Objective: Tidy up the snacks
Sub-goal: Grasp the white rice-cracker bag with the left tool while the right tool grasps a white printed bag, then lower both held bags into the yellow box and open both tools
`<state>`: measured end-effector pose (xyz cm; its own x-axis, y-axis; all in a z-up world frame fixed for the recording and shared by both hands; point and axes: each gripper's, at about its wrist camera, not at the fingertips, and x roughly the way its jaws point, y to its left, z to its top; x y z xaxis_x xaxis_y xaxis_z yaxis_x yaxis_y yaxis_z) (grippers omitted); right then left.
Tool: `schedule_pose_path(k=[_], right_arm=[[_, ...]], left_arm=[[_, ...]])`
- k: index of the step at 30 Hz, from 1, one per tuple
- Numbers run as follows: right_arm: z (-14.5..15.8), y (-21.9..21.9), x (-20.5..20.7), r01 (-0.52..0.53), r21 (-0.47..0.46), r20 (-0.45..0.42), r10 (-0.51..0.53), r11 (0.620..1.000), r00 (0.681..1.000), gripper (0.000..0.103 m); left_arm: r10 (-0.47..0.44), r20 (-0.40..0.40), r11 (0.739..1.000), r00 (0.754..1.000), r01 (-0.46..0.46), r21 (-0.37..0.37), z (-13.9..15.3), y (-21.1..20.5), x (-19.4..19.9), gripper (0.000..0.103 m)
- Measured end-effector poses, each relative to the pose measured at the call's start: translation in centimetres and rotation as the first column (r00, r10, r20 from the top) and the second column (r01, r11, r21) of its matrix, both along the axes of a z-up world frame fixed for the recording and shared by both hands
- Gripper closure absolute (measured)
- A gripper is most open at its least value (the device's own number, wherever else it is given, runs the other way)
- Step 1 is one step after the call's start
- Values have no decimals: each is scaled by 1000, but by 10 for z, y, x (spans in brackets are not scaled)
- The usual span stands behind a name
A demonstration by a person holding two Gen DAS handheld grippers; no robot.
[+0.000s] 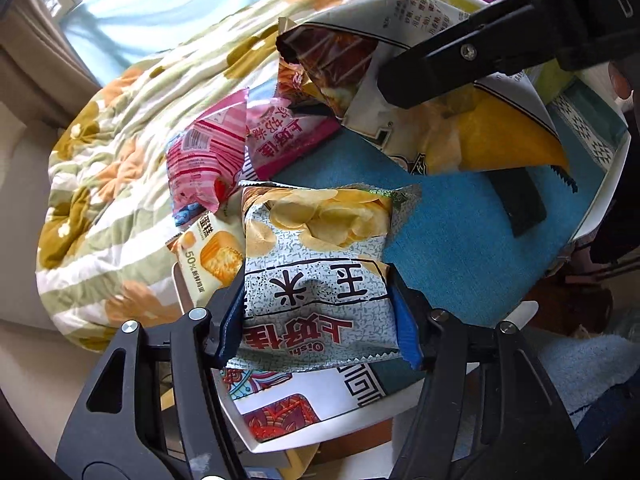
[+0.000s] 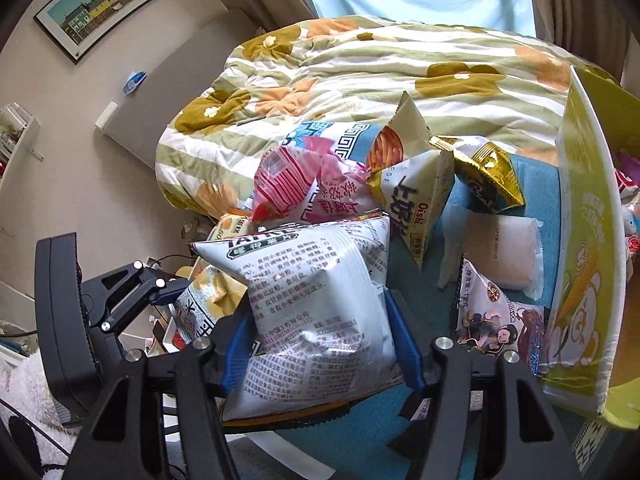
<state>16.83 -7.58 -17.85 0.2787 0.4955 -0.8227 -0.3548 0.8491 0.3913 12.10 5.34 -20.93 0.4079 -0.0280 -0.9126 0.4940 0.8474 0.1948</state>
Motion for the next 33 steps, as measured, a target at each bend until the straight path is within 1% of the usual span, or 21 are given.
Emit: schedule_pose_path(k=[7,13,17,21,25,30,33], right_arm=[[35,-6,-11,54,56,47,-57,997,997,45],[72,-20,-20,98,77,117,-107,992,987,45],[97,-40,-23,135,85,167,-148,987,975,45],[116,-70,-28,175,91,215,-191,980,958,45],[125,-110,-29,228,94,229,-244,969,942,45],[134,-175,-33,298,62,243,-304,952,921,45],[137,-216,-35,340,39,253,-339,940,906,45]], left_arm=[[-5,69,999,998,7,-42,37,-2,-11,45],[-14,143,998,990,23,-63,72,-11,-7,45],[-17,192,996,981,33,-81,95,-27,0,45],[-16,232,994,973,39,-98,115,-56,10,45],[-10,257,991,966,44,-127,130,-94,19,45],[-16,250,983,968,61,-173,141,-157,37,45],[-30,232,978,972,76,-195,139,-200,49,45]])
